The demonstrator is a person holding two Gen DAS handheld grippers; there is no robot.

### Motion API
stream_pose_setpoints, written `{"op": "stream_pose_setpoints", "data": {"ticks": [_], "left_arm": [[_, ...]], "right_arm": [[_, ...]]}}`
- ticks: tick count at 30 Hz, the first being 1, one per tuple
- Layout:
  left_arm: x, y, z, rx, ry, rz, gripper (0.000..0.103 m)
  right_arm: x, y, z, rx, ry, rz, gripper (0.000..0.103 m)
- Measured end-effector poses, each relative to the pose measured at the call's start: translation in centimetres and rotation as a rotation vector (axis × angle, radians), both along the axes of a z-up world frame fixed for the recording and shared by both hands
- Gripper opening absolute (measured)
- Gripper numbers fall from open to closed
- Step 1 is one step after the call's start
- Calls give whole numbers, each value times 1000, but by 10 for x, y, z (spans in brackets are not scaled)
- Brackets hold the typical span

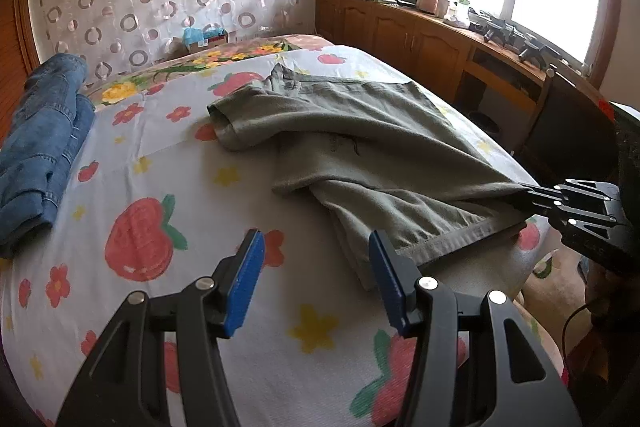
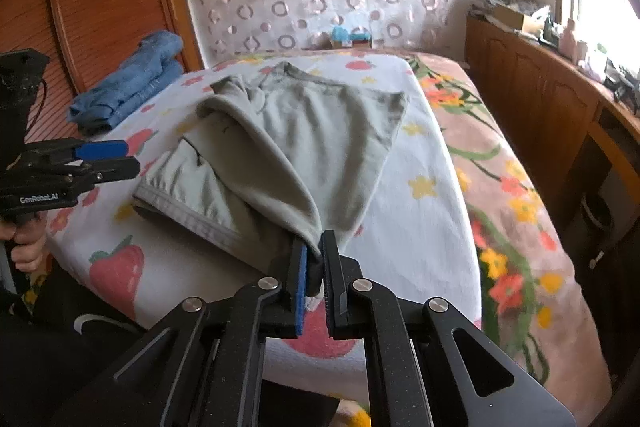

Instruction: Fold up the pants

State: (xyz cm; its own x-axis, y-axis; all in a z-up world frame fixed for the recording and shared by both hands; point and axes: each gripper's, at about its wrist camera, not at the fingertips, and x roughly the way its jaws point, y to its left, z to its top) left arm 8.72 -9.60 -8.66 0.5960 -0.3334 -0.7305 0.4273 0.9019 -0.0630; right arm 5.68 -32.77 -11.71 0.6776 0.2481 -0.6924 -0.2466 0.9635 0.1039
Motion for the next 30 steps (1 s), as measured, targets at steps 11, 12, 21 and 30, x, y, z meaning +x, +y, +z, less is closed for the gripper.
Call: {"op": "stream_pose_setpoints", "data": {"ticks": [11, 12, 21, 30], "left_arm": [[-1, 4, -2, -8, 2, 16, 53], [-1, 6, -2, -13, 0, 19, 53], [3, 33, 7, -33, -23, 78, 53], [6, 58, 14, -27, -49, 129, 53]], "right_arm": [[-8, -10, 19, 22, -43, -32, 37], [-9, -10, 22, 18, -48, -32, 37], [9, 22, 39, 8, -86, 57, 37], [50, 79, 43, 9, -56, 204, 37]]}}
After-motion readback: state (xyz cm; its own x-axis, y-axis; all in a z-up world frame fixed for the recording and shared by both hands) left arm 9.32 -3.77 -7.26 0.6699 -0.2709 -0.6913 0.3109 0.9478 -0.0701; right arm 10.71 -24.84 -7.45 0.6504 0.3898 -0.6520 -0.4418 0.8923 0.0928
